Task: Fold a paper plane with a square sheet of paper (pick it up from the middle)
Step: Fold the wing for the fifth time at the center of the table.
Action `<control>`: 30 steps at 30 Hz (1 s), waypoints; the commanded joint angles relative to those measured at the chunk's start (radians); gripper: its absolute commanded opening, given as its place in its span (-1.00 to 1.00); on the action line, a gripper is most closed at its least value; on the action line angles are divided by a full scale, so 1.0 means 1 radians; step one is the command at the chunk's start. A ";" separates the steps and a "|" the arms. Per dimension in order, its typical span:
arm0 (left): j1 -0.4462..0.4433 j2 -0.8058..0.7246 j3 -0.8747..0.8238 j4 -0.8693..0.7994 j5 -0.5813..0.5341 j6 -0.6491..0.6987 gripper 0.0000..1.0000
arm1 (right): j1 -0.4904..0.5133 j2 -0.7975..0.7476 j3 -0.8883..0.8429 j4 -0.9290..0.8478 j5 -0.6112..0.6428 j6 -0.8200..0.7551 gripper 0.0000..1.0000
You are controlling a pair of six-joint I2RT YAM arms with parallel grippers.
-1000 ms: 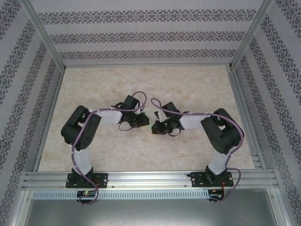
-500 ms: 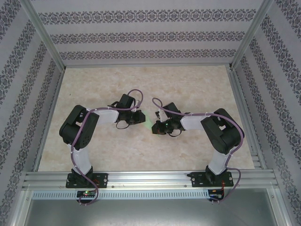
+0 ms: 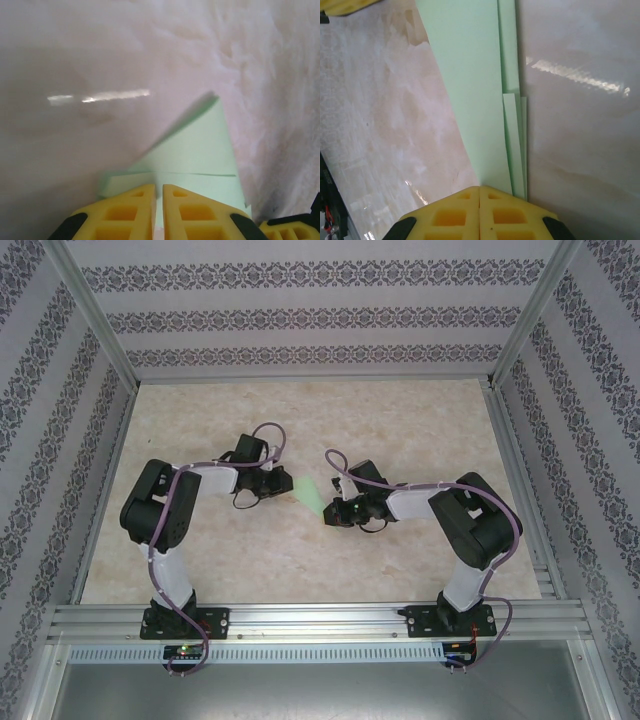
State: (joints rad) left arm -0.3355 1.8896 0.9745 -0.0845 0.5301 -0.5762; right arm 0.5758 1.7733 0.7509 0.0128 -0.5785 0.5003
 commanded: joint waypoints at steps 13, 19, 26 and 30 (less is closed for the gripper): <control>0.097 -0.123 0.005 -0.031 -0.103 0.033 -0.66 | -0.002 0.041 -0.081 -0.153 0.116 0.027 -0.85; -0.006 -0.267 -0.086 0.037 -0.056 -0.038 -0.66 | 0.001 0.039 -0.083 -0.151 0.116 0.034 -0.85; -0.180 -0.207 -0.110 0.154 -0.017 -0.141 -0.71 | -0.002 0.044 -0.081 -0.151 0.116 0.037 -0.85; -0.222 -0.120 -0.077 0.155 -0.028 -0.160 -0.76 | -0.005 0.038 -0.081 -0.147 0.116 0.040 -0.85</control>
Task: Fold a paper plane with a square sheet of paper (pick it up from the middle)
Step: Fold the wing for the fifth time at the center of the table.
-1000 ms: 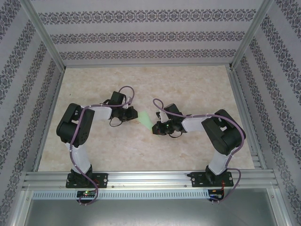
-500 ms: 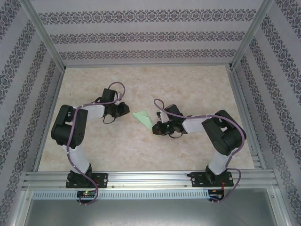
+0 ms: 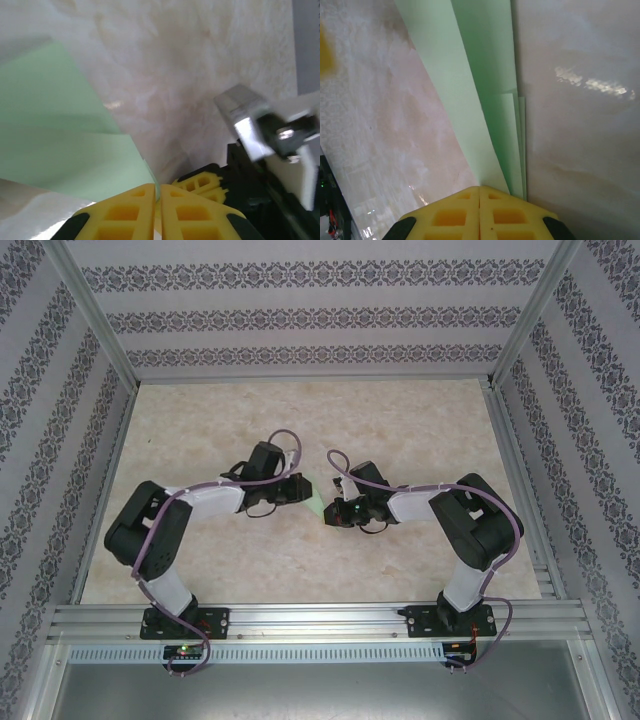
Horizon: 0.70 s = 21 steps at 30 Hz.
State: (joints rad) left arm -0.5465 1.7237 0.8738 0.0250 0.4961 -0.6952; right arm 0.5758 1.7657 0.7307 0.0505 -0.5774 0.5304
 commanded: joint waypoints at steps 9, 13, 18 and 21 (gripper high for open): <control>0.000 0.154 0.057 -0.028 -0.089 -0.050 -0.79 | -0.011 0.038 -0.074 -0.189 0.121 0.020 -0.85; 0.054 0.151 0.051 -0.074 -0.156 -0.051 -0.80 | -0.019 0.044 -0.086 -0.201 0.129 0.015 -0.85; 0.126 0.154 0.059 -0.129 -0.191 -0.033 -0.80 | -0.023 0.054 -0.094 -0.201 0.131 0.015 -0.85; 0.172 0.162 0.075 -0.156 -0.208 -0.010 -0.80 | -0.022 0.059 -0.094 -0.195 0.131 0.017 -0.85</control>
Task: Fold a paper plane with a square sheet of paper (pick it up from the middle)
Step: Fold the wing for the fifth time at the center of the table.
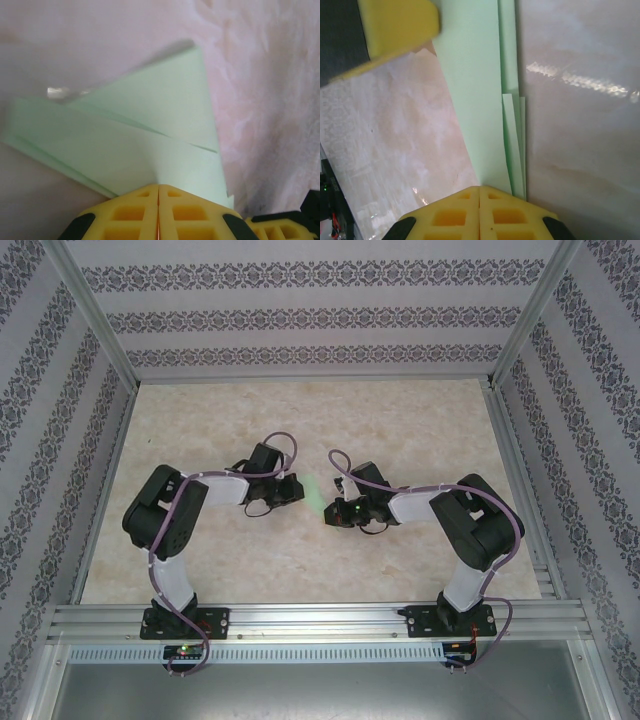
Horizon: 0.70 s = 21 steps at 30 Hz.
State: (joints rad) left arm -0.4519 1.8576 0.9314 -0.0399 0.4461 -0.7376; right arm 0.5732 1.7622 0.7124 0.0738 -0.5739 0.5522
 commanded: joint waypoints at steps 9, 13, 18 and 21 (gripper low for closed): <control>0.159 0.098 0.126 -0.168 -0.191 0.123 -0.78 | -0.012 0.059 -0.074 -0.181 0.118 0.027 -0.84; 0.171 0.086 0.176 -0.230 -0.228 0.165 -0.74 | -0.001 0.039 -0.059 -0.172 0.126 0.036 -0.75; 0.169 0.006 0.199 -0.287 -0.229 0.172 -0.61 | 0.028 -0.044 0.021 -0.134 0.135 0.063 -0.53; 0.160 -0.048 0.205 -0.344 -0.254 0.167 -0.49 | 0.032 -0.117 0.074 -0.131 0.167 0.072 -0.28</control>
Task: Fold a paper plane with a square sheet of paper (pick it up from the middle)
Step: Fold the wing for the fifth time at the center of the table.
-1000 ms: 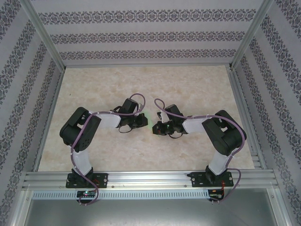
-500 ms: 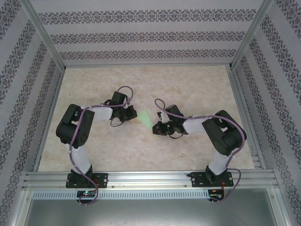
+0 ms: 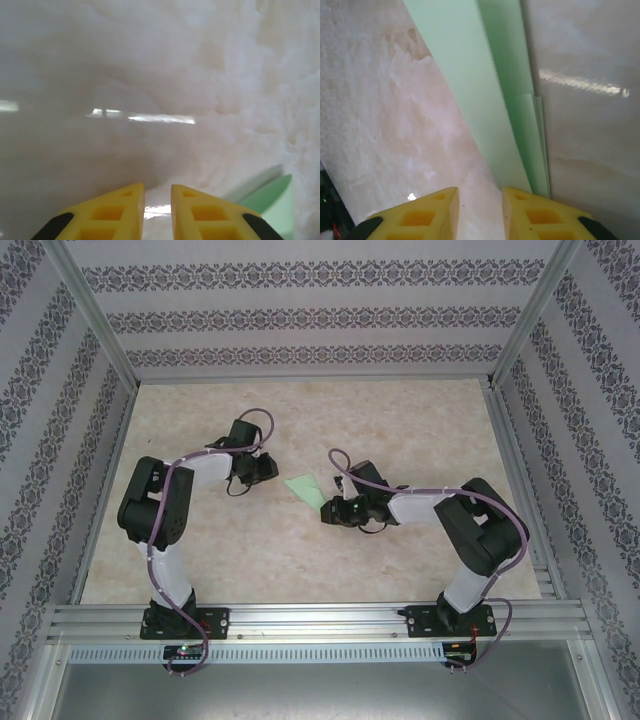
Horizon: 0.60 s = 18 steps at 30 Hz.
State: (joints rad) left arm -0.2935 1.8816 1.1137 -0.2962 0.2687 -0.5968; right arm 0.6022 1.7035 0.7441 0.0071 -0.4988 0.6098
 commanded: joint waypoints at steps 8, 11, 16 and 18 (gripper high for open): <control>-0.097 -0.167 0.060 -0.281 -0.213 -0.027 -0.12 | -0.049 -0.277 0.030 -0.089 0.339 0.007 0.32; -0.174 -0.166 0.060 -0.299 -0.216 -0.097 0.05 | -0.097 -0.339 -0.003 -0.134 0.439 0.013 0.46; -0.291 -0.113 0.085 -0.258 -0.159 -0.197 0.25 | -0.160 -0.370 -0.050 -0.156 0.456 0.028 0.54; -0.333 -0.073 0.135 -0.277 -0.175 -0.216 0.30 | -0.163 -0.367 -0.062 -0.160 0.466 0.033 0.55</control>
State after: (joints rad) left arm -0.5873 1.7626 1.1870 -0.5499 0.0959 -0.7399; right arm 0.4423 1.3399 0.7074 -0.1150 -0.0906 0.6331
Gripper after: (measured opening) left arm 0.646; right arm 0.775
